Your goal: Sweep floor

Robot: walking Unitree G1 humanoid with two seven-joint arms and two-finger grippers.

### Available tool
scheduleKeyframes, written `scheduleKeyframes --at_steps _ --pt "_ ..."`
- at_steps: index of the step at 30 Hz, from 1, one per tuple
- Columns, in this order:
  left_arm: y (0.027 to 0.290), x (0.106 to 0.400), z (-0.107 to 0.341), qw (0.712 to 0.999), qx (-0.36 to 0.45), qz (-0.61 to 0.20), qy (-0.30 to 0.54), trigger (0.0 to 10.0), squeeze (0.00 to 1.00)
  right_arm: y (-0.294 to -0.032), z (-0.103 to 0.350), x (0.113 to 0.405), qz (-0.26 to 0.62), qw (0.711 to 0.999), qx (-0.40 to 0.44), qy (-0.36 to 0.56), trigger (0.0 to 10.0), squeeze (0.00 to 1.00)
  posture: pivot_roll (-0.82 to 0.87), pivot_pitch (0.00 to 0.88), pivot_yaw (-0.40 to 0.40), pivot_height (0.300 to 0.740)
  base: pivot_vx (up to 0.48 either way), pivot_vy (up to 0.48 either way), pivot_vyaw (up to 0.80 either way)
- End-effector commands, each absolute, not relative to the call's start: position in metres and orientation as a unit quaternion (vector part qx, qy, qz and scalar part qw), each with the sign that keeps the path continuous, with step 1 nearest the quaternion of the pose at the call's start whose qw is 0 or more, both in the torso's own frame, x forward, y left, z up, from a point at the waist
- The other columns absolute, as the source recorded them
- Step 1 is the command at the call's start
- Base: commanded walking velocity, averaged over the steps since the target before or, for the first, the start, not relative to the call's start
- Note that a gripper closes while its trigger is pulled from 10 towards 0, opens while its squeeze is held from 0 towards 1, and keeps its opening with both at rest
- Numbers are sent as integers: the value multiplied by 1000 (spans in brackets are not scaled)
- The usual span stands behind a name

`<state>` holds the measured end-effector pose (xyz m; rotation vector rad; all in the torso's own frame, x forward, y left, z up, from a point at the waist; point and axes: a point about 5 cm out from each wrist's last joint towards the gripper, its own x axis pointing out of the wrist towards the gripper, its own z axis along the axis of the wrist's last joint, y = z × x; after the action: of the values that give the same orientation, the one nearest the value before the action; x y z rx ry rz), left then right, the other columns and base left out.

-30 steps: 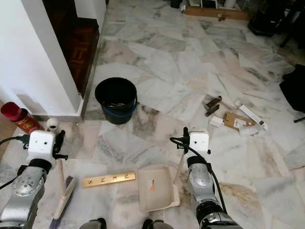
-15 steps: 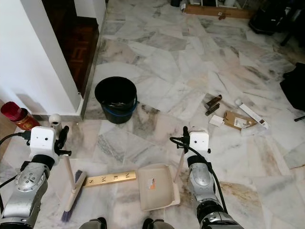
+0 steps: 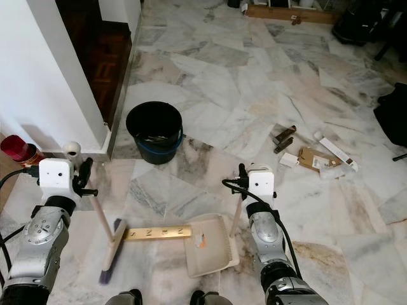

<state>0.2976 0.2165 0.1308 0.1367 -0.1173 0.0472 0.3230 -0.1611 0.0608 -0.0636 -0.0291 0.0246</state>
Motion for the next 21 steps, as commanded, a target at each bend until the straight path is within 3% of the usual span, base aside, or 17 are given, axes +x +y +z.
scheduleKeyframes --at_steps 1,21 --pt "214 297 132 997 53 18 -60 10000 0 -161 65 325 11 999 -29 -25 10000 0 180 199 -108 740 0 0 0" --pt "211 300 154 996 -21 19 -89 10000 0 -154 80 336 -8 999 -5 -49 10000 0 192 189 -104 740 0 0 0"
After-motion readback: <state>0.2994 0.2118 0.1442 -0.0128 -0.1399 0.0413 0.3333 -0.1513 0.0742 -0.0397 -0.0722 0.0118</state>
